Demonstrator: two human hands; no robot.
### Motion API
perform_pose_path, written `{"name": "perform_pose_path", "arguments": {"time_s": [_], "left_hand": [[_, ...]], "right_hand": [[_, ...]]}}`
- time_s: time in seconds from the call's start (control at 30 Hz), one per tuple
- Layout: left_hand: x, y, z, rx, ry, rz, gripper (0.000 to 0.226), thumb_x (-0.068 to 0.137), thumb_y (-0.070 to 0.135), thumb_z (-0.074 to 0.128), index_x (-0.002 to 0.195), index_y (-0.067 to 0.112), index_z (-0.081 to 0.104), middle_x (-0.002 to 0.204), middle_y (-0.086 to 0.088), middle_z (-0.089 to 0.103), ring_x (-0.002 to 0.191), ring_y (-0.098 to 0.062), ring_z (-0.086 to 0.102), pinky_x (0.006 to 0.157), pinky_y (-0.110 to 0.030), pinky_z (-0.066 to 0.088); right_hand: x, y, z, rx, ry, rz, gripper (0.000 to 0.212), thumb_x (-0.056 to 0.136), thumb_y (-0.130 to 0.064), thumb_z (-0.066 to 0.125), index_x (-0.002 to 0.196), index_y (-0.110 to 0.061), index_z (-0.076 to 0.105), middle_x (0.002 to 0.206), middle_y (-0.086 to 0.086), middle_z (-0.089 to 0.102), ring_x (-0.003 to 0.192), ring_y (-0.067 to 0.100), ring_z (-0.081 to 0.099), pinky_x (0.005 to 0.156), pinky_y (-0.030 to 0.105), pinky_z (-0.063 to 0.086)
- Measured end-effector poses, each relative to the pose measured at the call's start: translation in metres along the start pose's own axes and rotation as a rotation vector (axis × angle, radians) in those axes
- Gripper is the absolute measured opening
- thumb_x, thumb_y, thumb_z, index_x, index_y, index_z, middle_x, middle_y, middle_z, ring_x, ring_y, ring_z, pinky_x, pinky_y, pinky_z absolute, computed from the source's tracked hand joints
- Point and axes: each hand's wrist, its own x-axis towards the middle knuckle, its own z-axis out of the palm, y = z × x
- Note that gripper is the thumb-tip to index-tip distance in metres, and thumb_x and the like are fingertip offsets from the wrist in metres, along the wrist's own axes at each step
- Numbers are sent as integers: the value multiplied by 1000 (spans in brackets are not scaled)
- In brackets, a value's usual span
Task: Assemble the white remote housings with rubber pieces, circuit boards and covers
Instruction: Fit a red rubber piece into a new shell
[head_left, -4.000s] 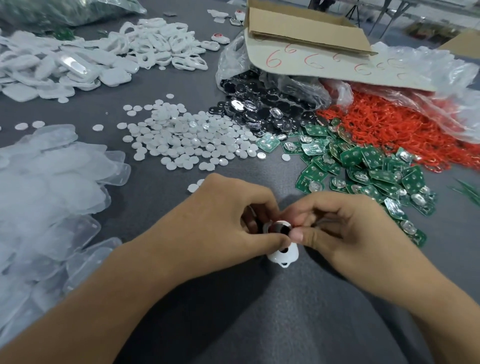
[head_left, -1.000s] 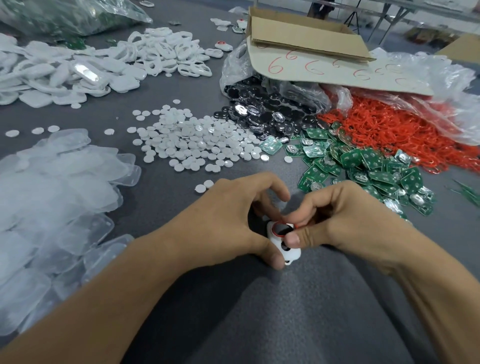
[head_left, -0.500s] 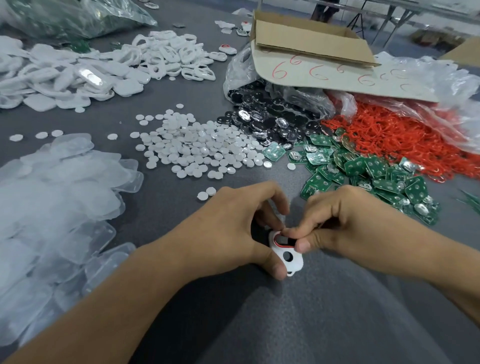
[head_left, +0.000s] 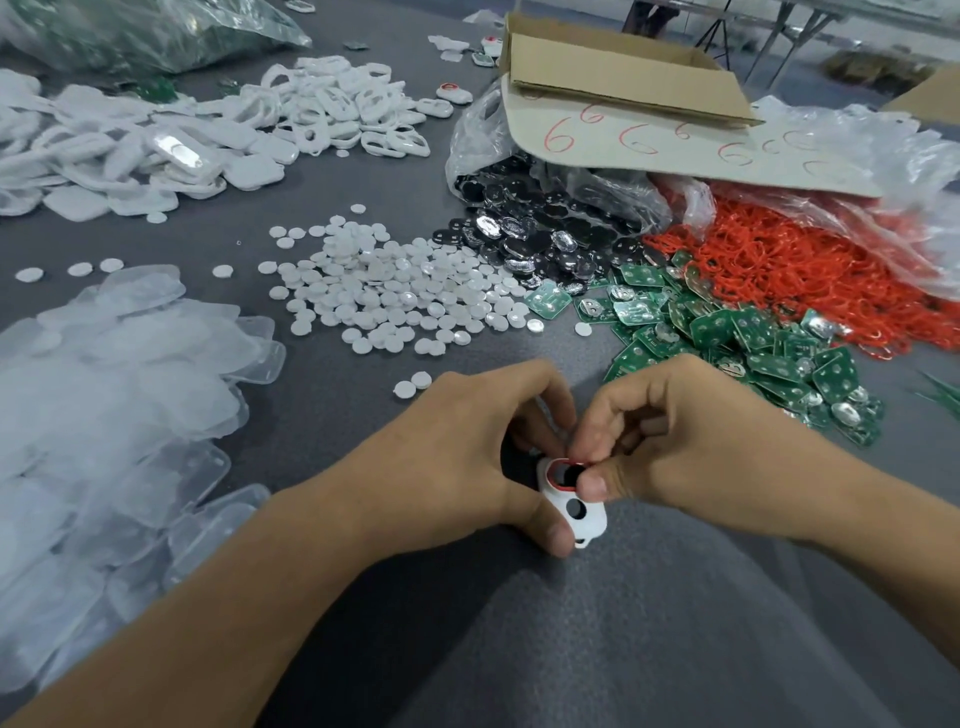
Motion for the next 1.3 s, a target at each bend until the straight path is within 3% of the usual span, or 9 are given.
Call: {"name": "perform_pose_path", "arguments": {"time_s": [0.1, 0.27, 0.43, 0.67, 0.8, 0.9, 1.17, 1.3], "left_hand": [[0, -1, -1, 8, -6, 3, 66, 49, 36, 101, 99, 36, 59, 94, 20, 70, 94, 3, 65, 73, -7, 43], [0, -2, -1, 2, -14, -2, 66, 50, 36, 101, 101, 36, 59, 98, 21, 72, 95, 5, 65, 76, -6, 42], [1, -3, -1, 3, -15, 1, 66, 51, 36, 100, 101, 36, 58, 99, 23, 72, 97, 6, 64, 77, -4, 41], [1, -4, -1, 6, -17, 5, 64, 51, 38, 100, 100, 37, 59, 99, 22, 71, 97, 6, 63, 75, -3, 39], [1, -5, -1, 4, -22, 1, 64, 51, 39, 100, 100, 38, 59, 100, 23, 72, 98, 7, 63, 77, -3, 39], [1, -5, 0, -5, -25, 1, 64, 51, 39, 100, 100, 39, 59, 100, 23, 72, 98, 6, 64, 78, -4, 40], [2, -6, 0, 0, -24, 0, 65, 51, 40, 100, 101, 39, 58, 100, 23, 71, 99, 4, 64, 78, -7, 42], [2, -6, 0, 11, -20, 2, 66, 50, 41, 100, 101, 39, 58, 100, 23, 71, 99, 5, 64, 79, -7, 42]], "right_hand": [[-10, 3, 11, 68, 105, 33, 17, 71, -15, 89, 77, -26, 77, 76, -2, 74, 72, 23, 71, 72, 44, 59], [-17, 9, 18, 177, 200, 64, 19, 69, -13, 88, 77, -27, 78, 75, 1, 74, 69, 20, 70, 70, 34, 58], [-24, 11, 27, 309, 242, 20, 26, 69, 1, 85, 80, -21, 77, 76, 6, 73, 69, 14, 67, 70, 22, 57], [-25, 11, 29, 376, 246, -2, 17, 67, -19, 82, 83, -24, 77, 79, 6, 74, 71, 12, 68, 70, 17, 55], [-25, 13, 29, 361, 259, 23, 19, 78, -5, 80, 84, -23, 78, 78, 5, 75, 69, 10, 69, 67, 16, 54], [-25, 11, 30, 416, 252, 72, 16, 78, -5, 80, 83, -20, 79, 76, 6, 75, 67, 10, 68, 63, 15, 52], [-22, 5, 27, 389, 241, 145, 10, 77, -11, 79, 80, -20, 80, 74, 7, 75, 62, 12, 63, 65, 31, 49], [-20, 2, 22, 303, 225, 141, 12, 79, -10, 78, 78, -21, 80, 66, 6, 71, 56, 13, 55, 59, 31, 43]]}}
